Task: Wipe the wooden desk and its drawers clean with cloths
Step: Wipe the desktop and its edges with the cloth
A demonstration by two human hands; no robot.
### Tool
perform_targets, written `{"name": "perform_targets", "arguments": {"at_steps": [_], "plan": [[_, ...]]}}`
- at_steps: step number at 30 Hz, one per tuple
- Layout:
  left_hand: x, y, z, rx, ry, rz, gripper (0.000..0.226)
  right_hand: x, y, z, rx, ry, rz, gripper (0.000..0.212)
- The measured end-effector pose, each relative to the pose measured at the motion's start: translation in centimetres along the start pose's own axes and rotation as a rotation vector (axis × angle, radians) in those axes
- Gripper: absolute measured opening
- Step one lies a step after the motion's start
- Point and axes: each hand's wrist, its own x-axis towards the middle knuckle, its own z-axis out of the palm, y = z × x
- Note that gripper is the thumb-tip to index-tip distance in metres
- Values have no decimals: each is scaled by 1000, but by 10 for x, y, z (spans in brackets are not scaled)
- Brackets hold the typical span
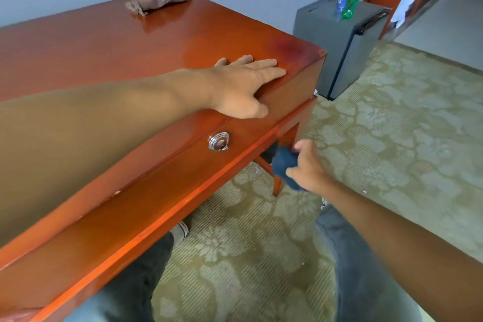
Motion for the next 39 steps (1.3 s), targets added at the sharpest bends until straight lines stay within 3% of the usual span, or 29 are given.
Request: {"name": "perform_targets", "arguments": {"at_steps": [2,7,10,17,22,24,26,29,31,34,39], "plan": [[23,14,-2,-33,-17,-63,89,3,16,16,-184,-25,-155,47],[42,29,21,97,108,-123,94,39,36,44,-734,227,-679,30],[42,25,23,97,148,-127,92,79,65,67,-952,164,-889,18],[42,23,22,69,153,-147,89,103,107,116,-1713,-279,-736,61],[40,25,24,66,160,-154,88,108,149,134,-1673,-383,-885,53],[40,25,23,61,159,-153,89,98,166,129,-1744,-484,-818,40],[41,26,21,60,157,-148,89,88,188,117,-1561,-441,-620,22],[40,27,21,54,142,-143,90,84,216,53,-1214,-204,-203,25],[39,27,19,45,134,-137,90,72,199,-2,-1043,13,-106,28],[35,28,18,25,155,-131,83,56,130,-55,-746,201,-76,33],[25,24,15,-156,257,-120,64,16,-24,-100,107,740,36,34]]}}
